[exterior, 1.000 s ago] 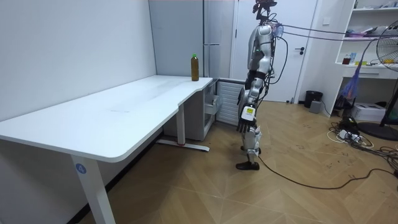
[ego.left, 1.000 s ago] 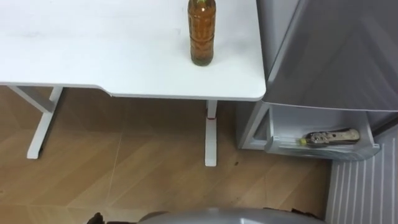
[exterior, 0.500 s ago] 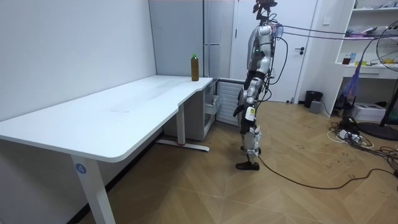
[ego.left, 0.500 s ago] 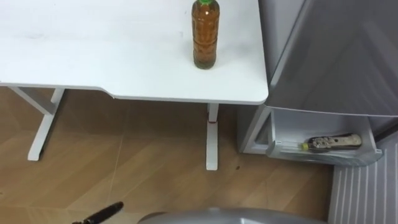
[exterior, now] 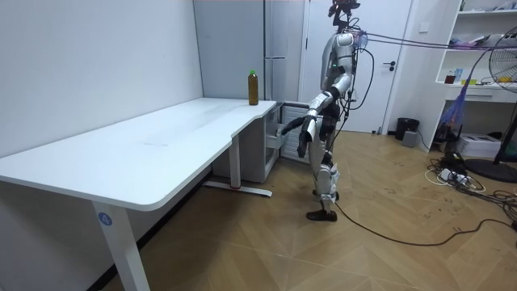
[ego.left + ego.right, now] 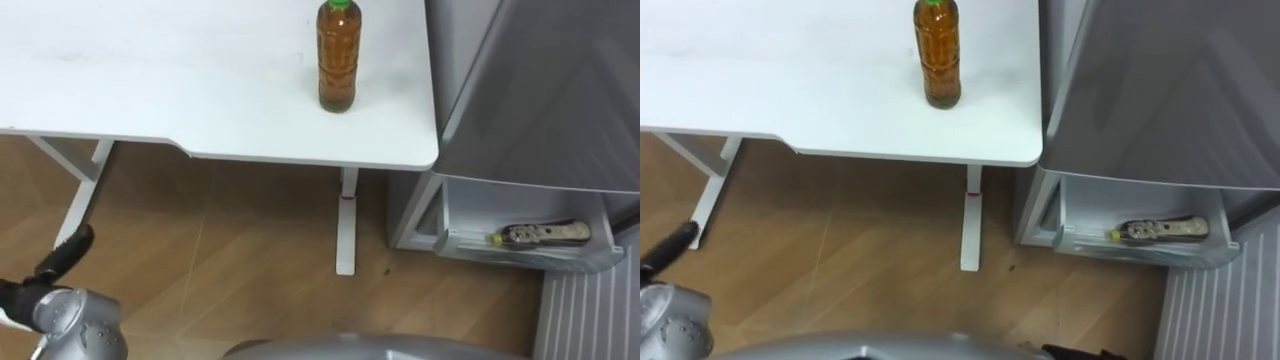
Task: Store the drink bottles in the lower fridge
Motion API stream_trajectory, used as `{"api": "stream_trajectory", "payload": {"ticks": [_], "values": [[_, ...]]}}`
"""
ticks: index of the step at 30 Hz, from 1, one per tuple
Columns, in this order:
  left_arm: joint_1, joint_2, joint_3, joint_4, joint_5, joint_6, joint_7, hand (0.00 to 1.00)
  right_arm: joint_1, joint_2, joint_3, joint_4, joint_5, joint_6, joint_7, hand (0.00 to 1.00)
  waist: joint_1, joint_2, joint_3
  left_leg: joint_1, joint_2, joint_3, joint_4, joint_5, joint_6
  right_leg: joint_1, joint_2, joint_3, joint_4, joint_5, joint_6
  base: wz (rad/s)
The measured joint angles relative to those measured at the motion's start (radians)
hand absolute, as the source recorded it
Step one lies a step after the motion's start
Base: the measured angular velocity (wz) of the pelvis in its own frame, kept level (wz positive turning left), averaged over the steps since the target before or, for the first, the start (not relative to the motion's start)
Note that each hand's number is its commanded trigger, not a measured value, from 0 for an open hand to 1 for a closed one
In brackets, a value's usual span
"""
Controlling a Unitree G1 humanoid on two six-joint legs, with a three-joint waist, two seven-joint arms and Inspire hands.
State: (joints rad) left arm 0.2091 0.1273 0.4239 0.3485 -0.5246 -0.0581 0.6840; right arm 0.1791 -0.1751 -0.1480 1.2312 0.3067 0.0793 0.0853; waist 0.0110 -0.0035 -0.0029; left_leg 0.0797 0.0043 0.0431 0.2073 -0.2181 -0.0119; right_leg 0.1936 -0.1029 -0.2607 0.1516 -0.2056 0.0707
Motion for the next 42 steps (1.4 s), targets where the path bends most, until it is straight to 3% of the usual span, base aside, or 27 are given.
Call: {"api": "stream_trajectory", "payload": {"ticks": [6,10,12,20,24,28,36,42], "values": [[0.002,0.001,-0.036,-0.156,0.177,-0.036,0.048,0.0,0.0,-0.001,0.006,0.013,-0.004,-0.021,0.003,0.0,-0.002,0.0,0.0006,0.001,-0.003,-0.015,0.009,0.0,0.0,0.003,0.001,-0.001,0.0,0.0,0.0,0.0],[0.001,0.001,-0.048,-0.274,0.214,-0.045,0.048,0.0,-0.001,-0.001,0.008,0.02,-0.017,-0.037,0.008,0.0,-0.006,0.001,0.0012,0.001,-0.003,-0.022,0.011,0.0,0.0,0.001,0.003,0.009,-0.001,0.0,0.0,-0.05],[-0.002,0.001,-0.063,-0.318,0.227,-0.079,0.046,0.0,0.001,-0.001,0.007,0.025,-0.033,-0.056,0.025,0.0,-0.011,0.001,0.003,0.002,-0.003,-0.023,0.009,0.0,0.0,0.006,0.003,0.009,-0.001,0.0,0.0,0.0],[-0.02,0.002,-0.157,-0.495,0.265,-0.088,-0.041,0.0,-0.002,-0.001,0.005,0.032,-0.058,-0.076,0.063,0.0,-0.041,-0.008,0.0093,-0.006,-0.004,-0.032,0.016,0.0,0.001,0.01,0.003,-0.002,-0.001,0.0,0.0,0.04],[-0.052,0.002,-0.176,-0.513,0.304,-0.102,-0.105,0.0,-0.005,-0.002,0.006,0.046,-0.057,-0.08,0.07,0.0,-0.045,-0.009,0.0098,-0.006,-0.004,-0.026,0.015,0.0,0.001,0.002,0.003,0.008,-0.001,0.0,-0.001,-0.04],[-0.053,0.003,-0.207,-0.512,0.329,-0.101,-0.142,0.0,-0.026,0.0,0.006,0.063,-0.053,-0.082,0.069,0.0,-0.058,-0.009,0.0088,-0.009,-0.004,-0.027,0.014,0.0,0.001,-0.003,0.003,0.009,-0.002,0.0,-0.001,-0.01],[-0.057,0.004,-0.282,-0.511,0.341,-0.092,-0.299,0.0,-0.033,0.003,0.011,0.063,-0.036,-0.09,0.06,0.0,-0.063,-0.009,0.0103,-0.003,-0.003,-0.027,0.015,0.0,0.001,-0.006,0.004,0.011,-0.002,0.001,-0.001,0.0],[-0.121,0.007,-0.312,-0.511,0.341,-0.072,-0.412,0.0,-0.042,0.003,0.017,0.079,-0.036,-0.097,0.065,0.0,-0.073,-0.01,0.0104,-0.012,-0.002,-0.016,0.016,0.001,0.001,-0.017,0.004,0.023,-0.001,0.001,-0.001,-0.05]]}}
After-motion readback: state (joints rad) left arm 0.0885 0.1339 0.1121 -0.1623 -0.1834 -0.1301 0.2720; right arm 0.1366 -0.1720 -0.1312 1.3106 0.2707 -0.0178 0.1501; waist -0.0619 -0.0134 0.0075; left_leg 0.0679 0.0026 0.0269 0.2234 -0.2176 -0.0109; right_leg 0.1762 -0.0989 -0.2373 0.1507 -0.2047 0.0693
